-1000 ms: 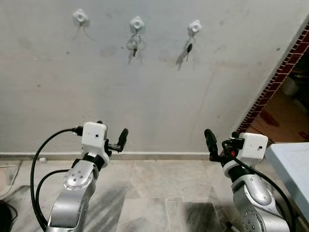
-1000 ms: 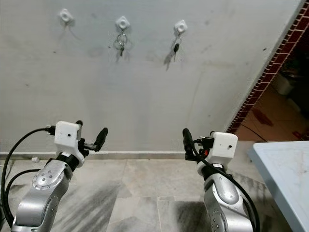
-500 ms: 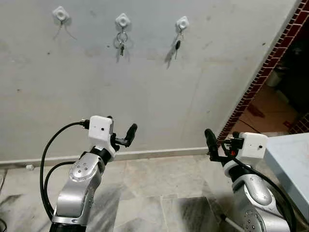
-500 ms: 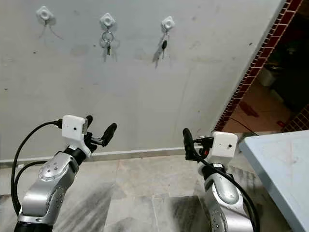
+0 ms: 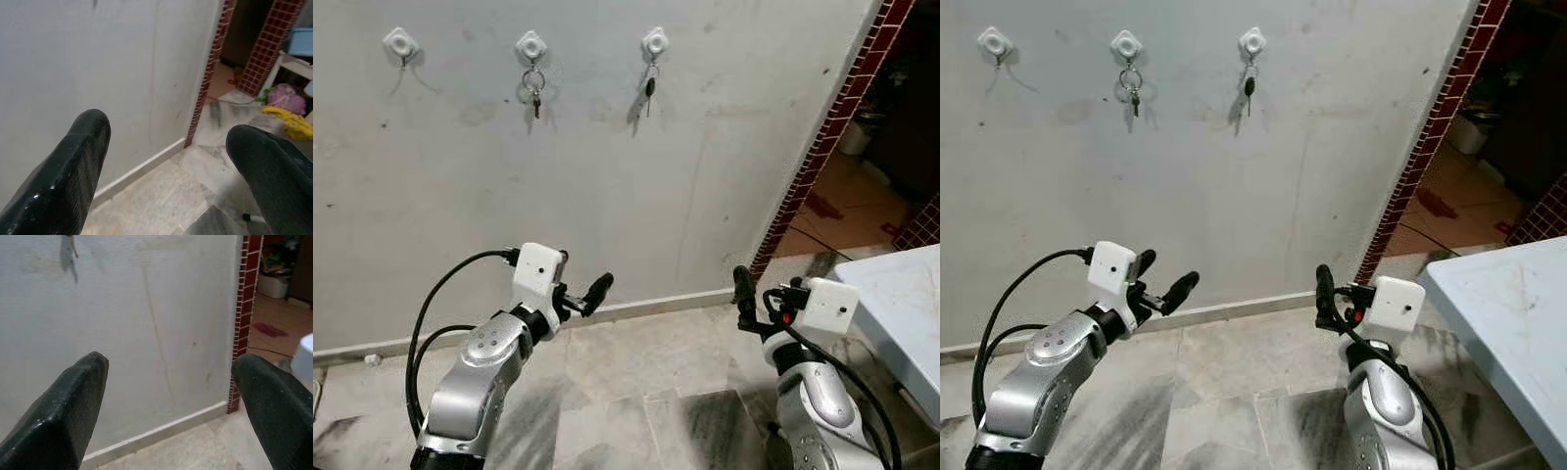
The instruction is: Hang keys on a hook
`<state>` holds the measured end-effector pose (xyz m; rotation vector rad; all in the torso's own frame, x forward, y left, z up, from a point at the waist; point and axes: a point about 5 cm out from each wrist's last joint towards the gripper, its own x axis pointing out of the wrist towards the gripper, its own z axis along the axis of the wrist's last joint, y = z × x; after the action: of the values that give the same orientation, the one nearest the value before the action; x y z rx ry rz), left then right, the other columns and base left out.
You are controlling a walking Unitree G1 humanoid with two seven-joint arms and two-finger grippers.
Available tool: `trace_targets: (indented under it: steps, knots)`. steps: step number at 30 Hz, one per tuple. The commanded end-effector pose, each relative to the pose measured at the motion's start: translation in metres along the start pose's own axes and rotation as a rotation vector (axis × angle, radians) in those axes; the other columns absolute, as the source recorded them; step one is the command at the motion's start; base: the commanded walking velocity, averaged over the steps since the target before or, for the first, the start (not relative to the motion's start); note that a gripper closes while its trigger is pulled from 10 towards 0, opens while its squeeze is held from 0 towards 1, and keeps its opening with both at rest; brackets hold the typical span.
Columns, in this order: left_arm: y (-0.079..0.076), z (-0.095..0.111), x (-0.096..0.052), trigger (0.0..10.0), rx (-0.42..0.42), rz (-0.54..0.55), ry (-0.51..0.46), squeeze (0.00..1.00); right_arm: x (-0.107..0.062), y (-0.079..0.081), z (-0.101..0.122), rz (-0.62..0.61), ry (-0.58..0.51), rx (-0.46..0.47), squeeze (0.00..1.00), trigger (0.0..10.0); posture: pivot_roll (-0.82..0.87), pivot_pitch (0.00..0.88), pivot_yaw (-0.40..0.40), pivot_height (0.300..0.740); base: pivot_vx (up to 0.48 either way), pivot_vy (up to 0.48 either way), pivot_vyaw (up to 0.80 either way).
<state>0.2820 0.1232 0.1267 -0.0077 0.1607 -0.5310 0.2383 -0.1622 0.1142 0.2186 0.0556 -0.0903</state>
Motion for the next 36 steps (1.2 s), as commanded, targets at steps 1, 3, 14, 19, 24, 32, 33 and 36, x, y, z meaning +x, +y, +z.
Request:
trace_targets:
  steps: [1, 3, 14, 19, 24, 32, 33, 36]
  knots:
    - [-0.001, 0.003, 0.003, 10.0, 0.000, -0.020, 0.003, 0.00, -0.001, -0.001, 0.001, -0.005, -0.009, -0.006, 0.00, 10.0, 0.12, 0.000, 0.006, 0.740, 0.000, 0.000, -0.80]
    - [-0.003, 0.003, 0.006, 10.0, -0.011, -0.026, 0.002, 0.00, -0.001, -0.003, 0.003, -0.009, -0.012, -0.009, 0.00, 10.0, 0.12, 0.000, 0.001, 0.740, 0.000, 0.000, -0.80]
    - [-0.016, 0.000, 0.014, 10.0, -0.017, -0.137, 0.033, 0.00, 0.003, -0.002, 0.009, -0.006, -0.030, -0.023, 0.00, 10.0, 0.11, 0.000, -0.032, 0.740, 0.000, 0.000, -0.80]
    - [-0.018, 0.000, 0.017, 10.0, -0.006, -0.148, 0.031, 0.00, 0.003, -0.002, 0.010, -0.005, -0.032, -0.027, 0.00, 10.0, 0.10, 0.000, -0.037, 0.740, 0.000, 0.000, -0.80]
    - [-0.020, 0.000, 0.019, 10.0, -0.007, -0.156, 0.028, 0.00, 0.003, -0.003, 0.010, -0.010, -0.031, -0.031, 0.00, 10.0, 0.10, 0.000, -0.039, 0.740, 0.000, 0.000, -0.80]
    - [-0.018, 0.002, 0.021, 10.0, -0.042, -0.131, 0.015, 0.00, 0.007, -0.003, 0.014, -0.007, -0.042, -0.036, 0.00, 10.0, 0.10, 0.000, -0.044, 0.740, 0.000, 0.000, -0.80]
    - [-0.018, 0.003, 0.021, 10.0, -0.044, -0.128, 0.015, 0.00, 0.007, -0.002, 0.015, -0.006, -0.042, -0.036, 0.00, 10.0, 0.10, 0.000, -0.044, 0.740, 0.000, 0.000, -0.80]
    - [-0.016, 0.002, 0.021, 10.0, -0.066, -0.115, 0.016, 0.00, 0.007, -0.003, 0.016, -0.006, -0.045, -0.039, 0.00, 10.0, 0.10, 0.000, -0.048, 0.740, 0.000, 0.000, -0.80]
